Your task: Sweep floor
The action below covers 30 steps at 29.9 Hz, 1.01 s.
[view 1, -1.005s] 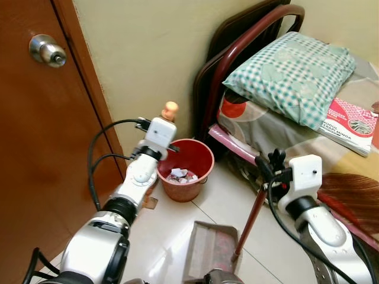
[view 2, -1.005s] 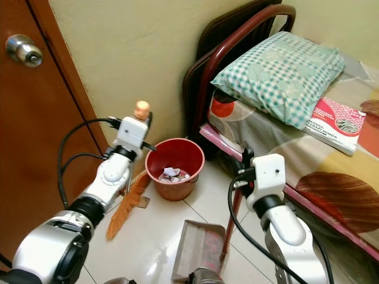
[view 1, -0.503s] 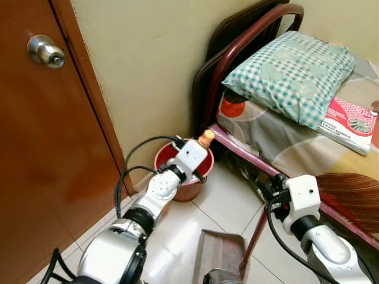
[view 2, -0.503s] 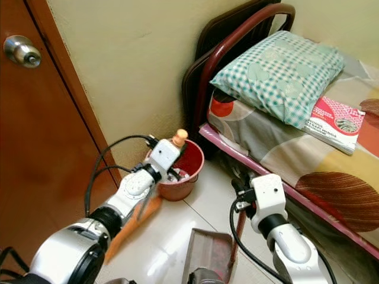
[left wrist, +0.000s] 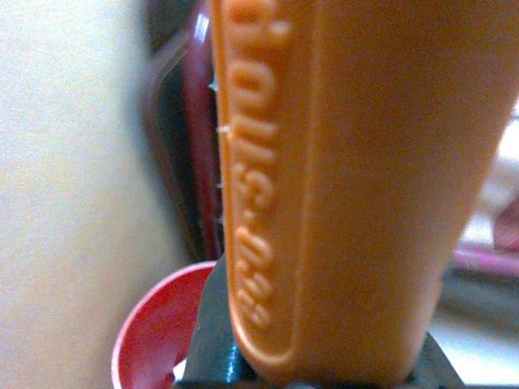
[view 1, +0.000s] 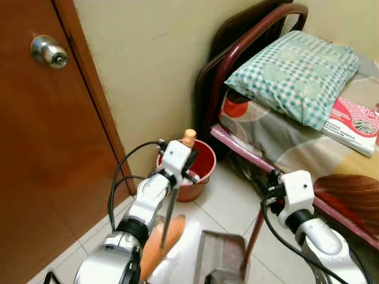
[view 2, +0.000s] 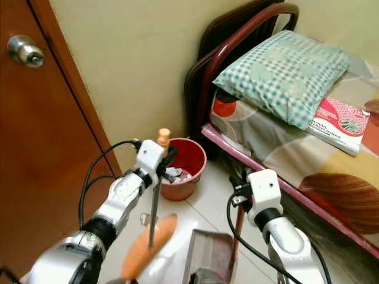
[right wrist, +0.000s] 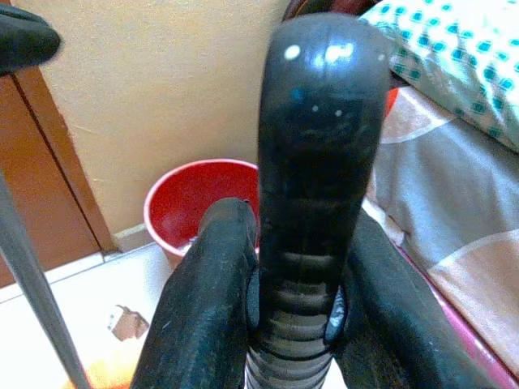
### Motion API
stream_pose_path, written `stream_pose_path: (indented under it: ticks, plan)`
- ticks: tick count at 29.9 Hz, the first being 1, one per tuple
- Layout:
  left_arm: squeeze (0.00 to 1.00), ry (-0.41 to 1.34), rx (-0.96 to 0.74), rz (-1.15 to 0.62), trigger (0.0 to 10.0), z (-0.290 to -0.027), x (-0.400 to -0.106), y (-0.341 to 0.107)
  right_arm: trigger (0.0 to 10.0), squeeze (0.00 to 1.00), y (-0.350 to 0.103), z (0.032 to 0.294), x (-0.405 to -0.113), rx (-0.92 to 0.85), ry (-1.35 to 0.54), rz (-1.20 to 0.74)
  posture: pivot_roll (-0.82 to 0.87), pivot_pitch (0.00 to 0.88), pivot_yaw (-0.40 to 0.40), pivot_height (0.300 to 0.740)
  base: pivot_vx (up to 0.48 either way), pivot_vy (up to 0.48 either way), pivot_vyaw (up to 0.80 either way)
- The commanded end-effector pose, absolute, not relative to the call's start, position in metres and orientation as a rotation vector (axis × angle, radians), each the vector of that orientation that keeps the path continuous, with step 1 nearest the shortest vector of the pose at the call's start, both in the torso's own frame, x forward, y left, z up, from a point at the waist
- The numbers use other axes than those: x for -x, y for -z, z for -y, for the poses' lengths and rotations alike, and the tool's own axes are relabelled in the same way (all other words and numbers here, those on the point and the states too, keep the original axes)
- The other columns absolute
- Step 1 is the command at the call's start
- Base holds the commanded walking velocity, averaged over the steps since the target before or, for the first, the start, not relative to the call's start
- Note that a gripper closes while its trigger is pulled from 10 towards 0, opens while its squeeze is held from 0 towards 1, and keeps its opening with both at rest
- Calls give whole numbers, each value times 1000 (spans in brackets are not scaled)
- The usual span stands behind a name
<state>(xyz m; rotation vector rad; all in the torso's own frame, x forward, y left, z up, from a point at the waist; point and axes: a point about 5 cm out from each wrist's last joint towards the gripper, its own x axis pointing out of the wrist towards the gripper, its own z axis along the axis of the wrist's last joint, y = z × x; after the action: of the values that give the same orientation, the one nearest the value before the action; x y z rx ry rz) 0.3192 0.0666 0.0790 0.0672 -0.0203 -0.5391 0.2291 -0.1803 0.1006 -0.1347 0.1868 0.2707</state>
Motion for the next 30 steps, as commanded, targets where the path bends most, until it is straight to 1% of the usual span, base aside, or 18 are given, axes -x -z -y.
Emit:
stream_pose_path:
  ticks: [1,2,5,6,7,14,18,22,24,27,30]
  plan:
    - [0,493,54,74,10000,-63,-317,-94,10000,0,-102,179,-232,136,-284,-171,-138,117,-37,740,0,0,0]
    - [0,422,93,117,10000,-74,-312,-106,10000,0,-102,176,-236,133,-290,-164,-129,115,-37,740,0,0,0]
    - [0,384,97,132,10000,-85,-306,-113,10000,0,-102,175,-239,131,-295,-157,-119,114,-39,740,0,0,0]
    - [0,357,91,148,10000,-92,-303,-118,10000,0,-102,175,-241,131,-297,-154,-104,111,-40,740,0,0,0]
    - [0,296,63,171,10000,-108,-297,-128,10000,0,-102,174,-245,131,-300,-148,-95,111,-40,740,0,0,0]
    - [0,137,-51,270,10000,-149,-286,-173,10000,0,-100,172,-252,133,-312,-140,-57,103,-40,740,0,0,0]
    - [0,88,-109,335,10000,-159,-283,-188,10000,0,-99,168,-256,125,-319,-133,-44,97,-36,740,0,0,0]
    - [0,45,-132,284,10000,-167,-280,-177,10000,0,-98,164,-258,124,-327,-128,-34,89,-32,740,0,0,0]
    - [0,21,-146,232,10000,-170,-276,-168,10000,0,-97,163,-259,123,-330,-125,-29,84,-31,740,0,0,0]
    - [0,27,-165,222,10000,-170,-271,-163,10000,0,-97,162,-262,119,-333,-118,-21,79,-31,740,0,0,0]
    - [0,13,-146,187,10000,-168,-268,-152,10000,0,-96,159,-265,113,-339,-107,-16,71,-31,740,0,0,0]
